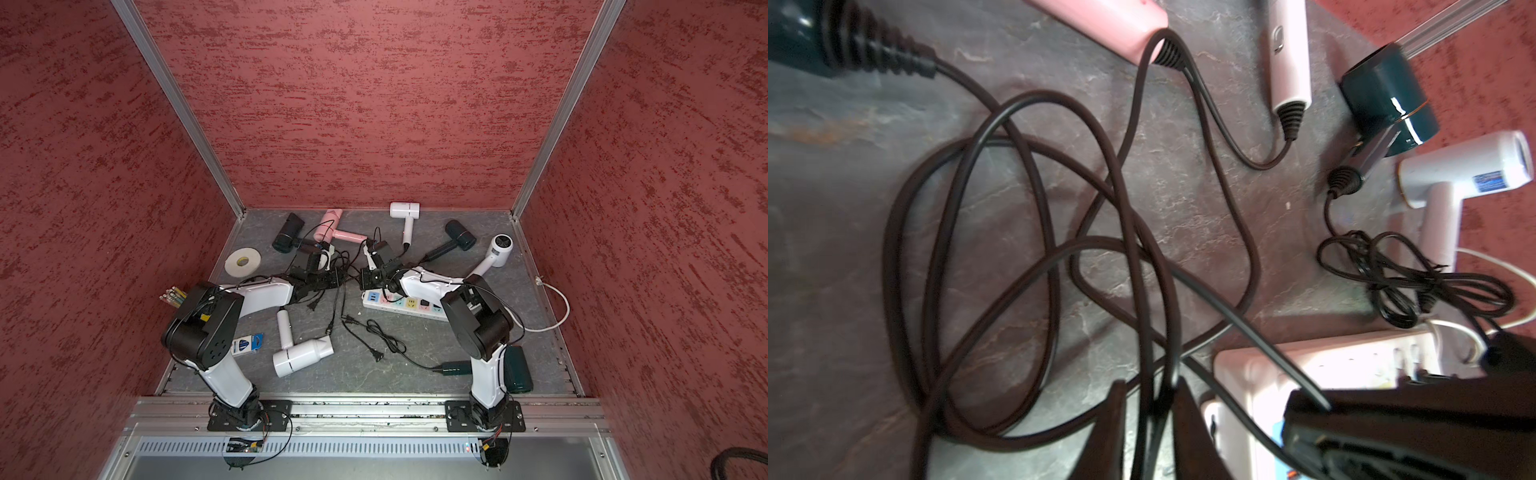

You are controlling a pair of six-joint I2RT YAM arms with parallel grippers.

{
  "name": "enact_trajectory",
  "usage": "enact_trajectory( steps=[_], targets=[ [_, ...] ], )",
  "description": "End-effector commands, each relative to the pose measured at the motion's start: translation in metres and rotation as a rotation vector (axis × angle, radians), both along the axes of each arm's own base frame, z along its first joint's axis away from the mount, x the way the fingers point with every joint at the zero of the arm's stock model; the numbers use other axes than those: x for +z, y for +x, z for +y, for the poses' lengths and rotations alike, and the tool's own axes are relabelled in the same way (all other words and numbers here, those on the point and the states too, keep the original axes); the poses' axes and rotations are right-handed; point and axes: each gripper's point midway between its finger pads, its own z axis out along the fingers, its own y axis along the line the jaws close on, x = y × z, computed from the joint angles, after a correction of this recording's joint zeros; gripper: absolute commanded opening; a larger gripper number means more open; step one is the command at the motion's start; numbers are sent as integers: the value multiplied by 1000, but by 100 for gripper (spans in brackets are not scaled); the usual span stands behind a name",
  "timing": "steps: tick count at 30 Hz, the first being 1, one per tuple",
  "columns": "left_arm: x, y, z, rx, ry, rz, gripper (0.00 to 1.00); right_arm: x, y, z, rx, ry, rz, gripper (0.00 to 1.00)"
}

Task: Charge the blow dryers
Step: Adjust the charging cable at the center of the board.

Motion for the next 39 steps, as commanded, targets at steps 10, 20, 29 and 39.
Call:
enact_trajectory(
  steps=[10,20,29,39],
  targets=[
    [1,2,32,130,63,10,7,52,22,-43,-189,-32,-158,0],
    [7,-1,47,182,67,-1,6,81,32,-78,-324,-20,-224,0],
    [5,-3,51,202,69,3,6,120,36,-87,-340,64,-309,0],
    [6,-3,53,216,70,-2,8,129,41,-100,-335,75,-313,0]
  ],
)
